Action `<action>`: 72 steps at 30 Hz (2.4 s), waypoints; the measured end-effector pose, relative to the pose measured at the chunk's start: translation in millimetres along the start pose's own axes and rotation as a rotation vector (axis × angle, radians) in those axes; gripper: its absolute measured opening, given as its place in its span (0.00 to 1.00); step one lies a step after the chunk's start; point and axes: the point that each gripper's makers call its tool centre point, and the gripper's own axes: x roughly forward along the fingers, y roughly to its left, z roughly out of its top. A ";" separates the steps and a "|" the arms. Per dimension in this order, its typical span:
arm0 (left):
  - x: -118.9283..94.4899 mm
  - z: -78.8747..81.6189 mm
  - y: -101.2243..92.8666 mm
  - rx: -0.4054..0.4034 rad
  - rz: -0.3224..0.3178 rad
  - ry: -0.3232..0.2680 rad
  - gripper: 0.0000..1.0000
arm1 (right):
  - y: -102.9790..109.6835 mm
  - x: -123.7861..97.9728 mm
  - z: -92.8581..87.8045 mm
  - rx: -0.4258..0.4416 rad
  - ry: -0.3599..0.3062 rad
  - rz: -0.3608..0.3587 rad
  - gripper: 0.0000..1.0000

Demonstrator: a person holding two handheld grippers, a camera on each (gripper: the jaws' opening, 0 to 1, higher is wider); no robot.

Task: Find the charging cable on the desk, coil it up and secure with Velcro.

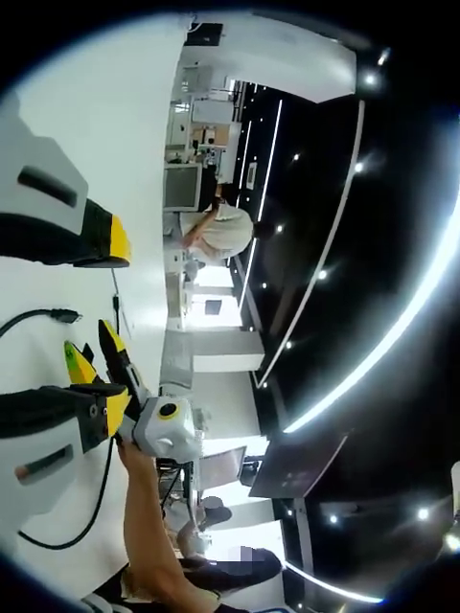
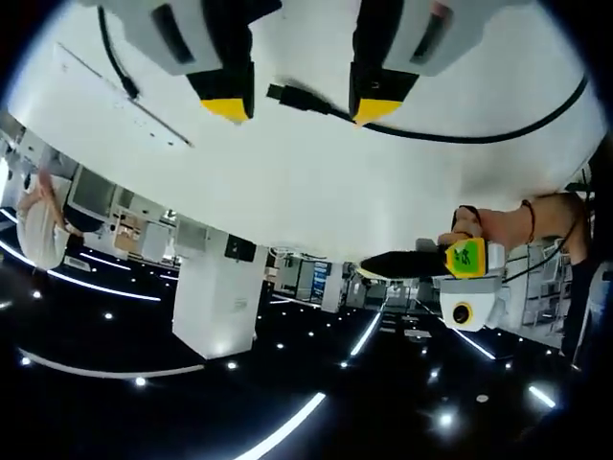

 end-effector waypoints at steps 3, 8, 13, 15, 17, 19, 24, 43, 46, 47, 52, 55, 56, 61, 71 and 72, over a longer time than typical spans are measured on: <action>-0.3 1.1 0.5 -0.003 0.002 -0.005 0.49 | -1.1 2.6 -1.5 0.007 0.012 0.014 0.40; -1.0 2.9 0.6 -0.016 0.000 -0.013 0.49 | -2.1 8.2 -5.0 0.018 0.031 0.037 0.41; -2.1 3.5 2.5 -0.019 0.005 -0.015 0.49 | -5.0 11.7 -9.9 0.033 0.044 0.056 0.41; -2.7 4.2 2.9 -0.022 0.007 -0.019 0.49 | -5.3 13.2 -11.1 0.040 0.046 0.062 0.41; -3.0 4.8 2.9 -0.022 0.007 -0.021 0.49 | -5.3 14.9 -12.7 0.058 0.051 0.075 0.41; -3.0 4.5 3.3 -0.025 0.007 -0.021 0.49 | -5.6 16.7 -14.0 0.073 0.056 0.090 0.41; -3.7 4.8 5.3 -0.026 0.012 -0.023 0.49 | -8.4 22.7 -17.5 0.089 0.074 0.119 0.41; -4.1 5.7 9.2 -0.029 0.018 -0.026 0.49 | 1.2 30.0 -24.2 0.116 0.086 0.149 0.40; -4.2 6.0 9.6 -0.030 0.019 -0.027 0.49 | -0.7 30.7 -25.4 0.118 0.087 0.152 0.39; -4.2 6.0 9.8 -0.030 0.020 -0.027 0.49 | -0.8 30.8 -25.6 0.118 0.087 0.152 0.38; -4.0 6.0 10.6 -0.029 0.020 -0.027 0.49 | -4.8 32.4 -25.2 0.118 0.082 0.154 0.35; -4.0 5.9 10.9 -0.030 0.020 -0.026 0.49 | -3.9 32.4 -25.5 0.119 0.083 0.158 0.33; -4.2 6.2 11.0 -0.031 0.020 -0.027 0.49 | -3.4 32.3 -25.6 0.120 0.083 0.160 0.33; -4.5 5.9 11.2 -0.032 0.022 -0.026 0.49 | -2.7 33.3 -27.1 0.131 0.083 0.166 0.33; -5.0 5.8 10.0 -0.035 0.020 -0.027 0.49 | -4.1 35.3 -27.7 0.118 0.088 0.171 0.32; -5.2 5.9 10.2 -0.035 0.020 -0.026 0.49 | -4.0 35.4 -27.6 0.117 0.088 0.171 0.32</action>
